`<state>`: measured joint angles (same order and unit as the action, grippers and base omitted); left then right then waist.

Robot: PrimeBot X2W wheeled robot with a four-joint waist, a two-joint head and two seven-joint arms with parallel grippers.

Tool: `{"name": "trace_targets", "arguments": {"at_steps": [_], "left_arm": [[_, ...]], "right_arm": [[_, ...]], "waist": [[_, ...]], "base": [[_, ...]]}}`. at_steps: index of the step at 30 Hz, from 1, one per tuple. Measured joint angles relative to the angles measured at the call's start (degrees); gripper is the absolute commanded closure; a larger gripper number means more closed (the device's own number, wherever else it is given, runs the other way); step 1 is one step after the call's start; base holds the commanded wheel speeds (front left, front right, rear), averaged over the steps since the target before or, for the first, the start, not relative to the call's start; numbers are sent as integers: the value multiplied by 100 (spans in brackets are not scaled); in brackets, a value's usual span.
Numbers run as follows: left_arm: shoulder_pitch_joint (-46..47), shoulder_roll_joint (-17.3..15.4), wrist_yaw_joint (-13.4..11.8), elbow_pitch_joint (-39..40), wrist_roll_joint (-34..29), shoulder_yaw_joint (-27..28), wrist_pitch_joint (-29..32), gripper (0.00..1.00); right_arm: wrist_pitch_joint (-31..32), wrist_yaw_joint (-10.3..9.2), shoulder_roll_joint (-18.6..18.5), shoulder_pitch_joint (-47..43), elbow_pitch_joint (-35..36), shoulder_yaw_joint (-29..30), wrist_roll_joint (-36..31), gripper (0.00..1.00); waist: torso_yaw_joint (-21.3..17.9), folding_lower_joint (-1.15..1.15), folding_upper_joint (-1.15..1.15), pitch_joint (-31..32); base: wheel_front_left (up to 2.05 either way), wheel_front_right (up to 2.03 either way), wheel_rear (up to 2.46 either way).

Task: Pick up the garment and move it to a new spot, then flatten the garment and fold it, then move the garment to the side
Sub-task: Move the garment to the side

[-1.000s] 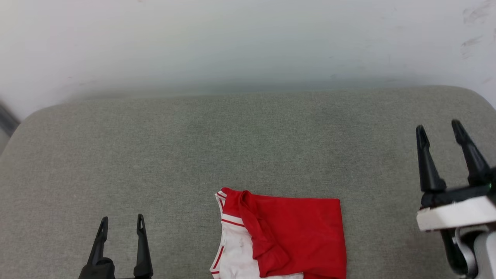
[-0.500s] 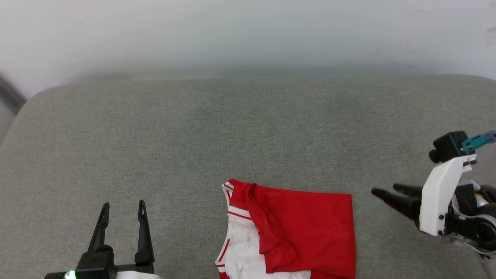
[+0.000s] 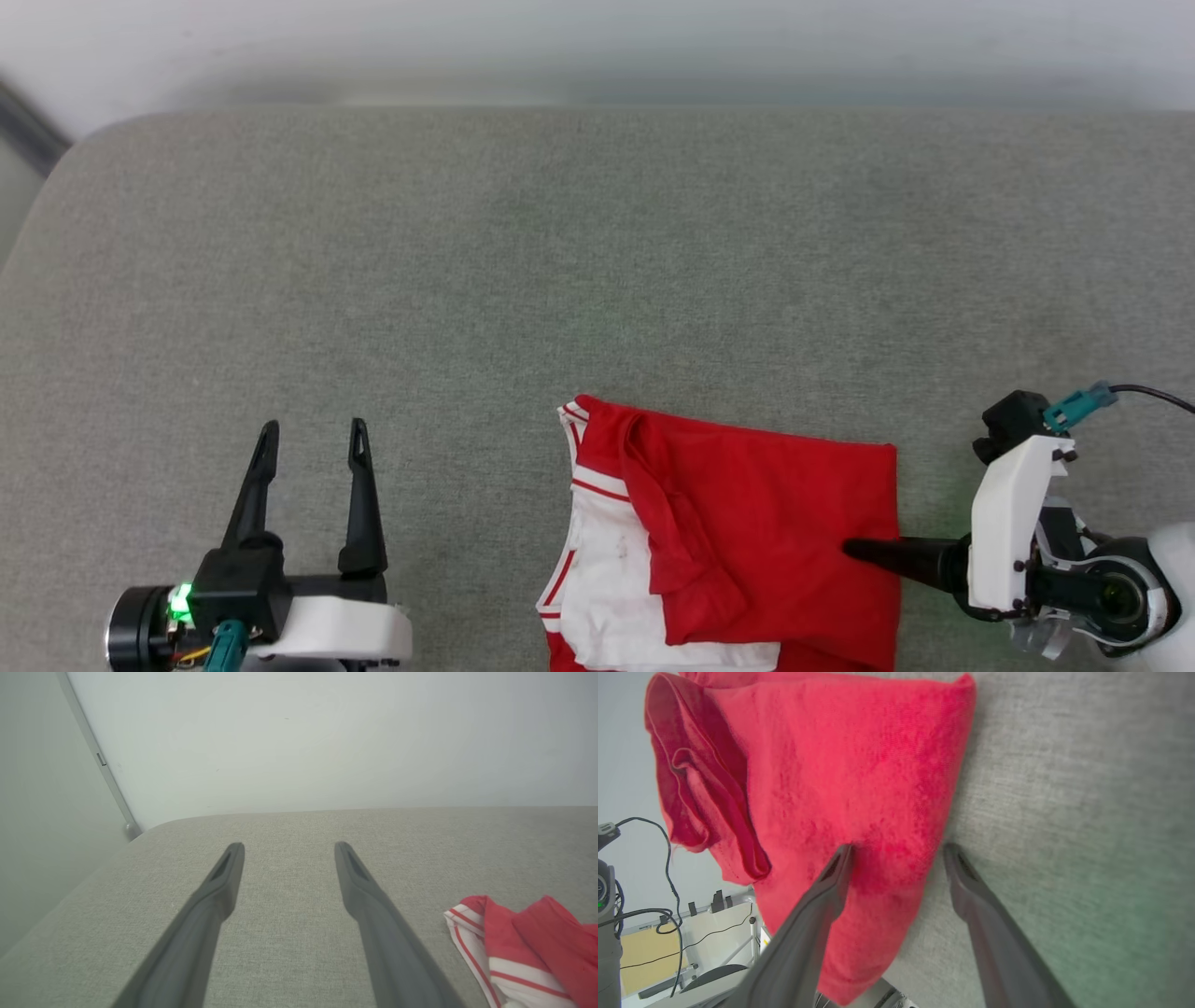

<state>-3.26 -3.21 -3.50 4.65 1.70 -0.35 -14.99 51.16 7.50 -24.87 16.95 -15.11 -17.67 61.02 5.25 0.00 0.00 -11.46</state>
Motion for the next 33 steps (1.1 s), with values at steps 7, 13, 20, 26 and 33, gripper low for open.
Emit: {"name": "trace_targets", "arguments": {"at_steps": [7, 13, 20, 26, 33], "left_arm": [[241, 12, 27, -35, 1, -29, 0, 0], [326, 18, 23, -48, 4, -35, 0, 0], [316, 23, -22, -104, 9, -51, 0, 0], [125, 25, -54, -138, 51, -69, 0, 0], [-141, 29, -153, -91, 113, -23, 0, 0]], "right_arm": [[-205, 9, 268, 127, -332, -236, 103, 0], [-338, 26, 210, 281, -376, -666, 35, 0], [-765, 7, 71, 360, -301, -1165, 14, 100], [-1051, 0, -129, 420, 80, -1702, 11, 100], [-1192, 0, -689, 935, 782, -2221, -123, 100]], "waist": [[207, 0, 0, -337], [328, -1, 0, -478], [327, 0, 0, -373], [214, 1, 0, -60], [-231, 0, 0, 207]], "base": [[0, 0, 0], [0, 0, 0], [0, 0, 0], [0, 0, 0], [0, 0, 0]]}}
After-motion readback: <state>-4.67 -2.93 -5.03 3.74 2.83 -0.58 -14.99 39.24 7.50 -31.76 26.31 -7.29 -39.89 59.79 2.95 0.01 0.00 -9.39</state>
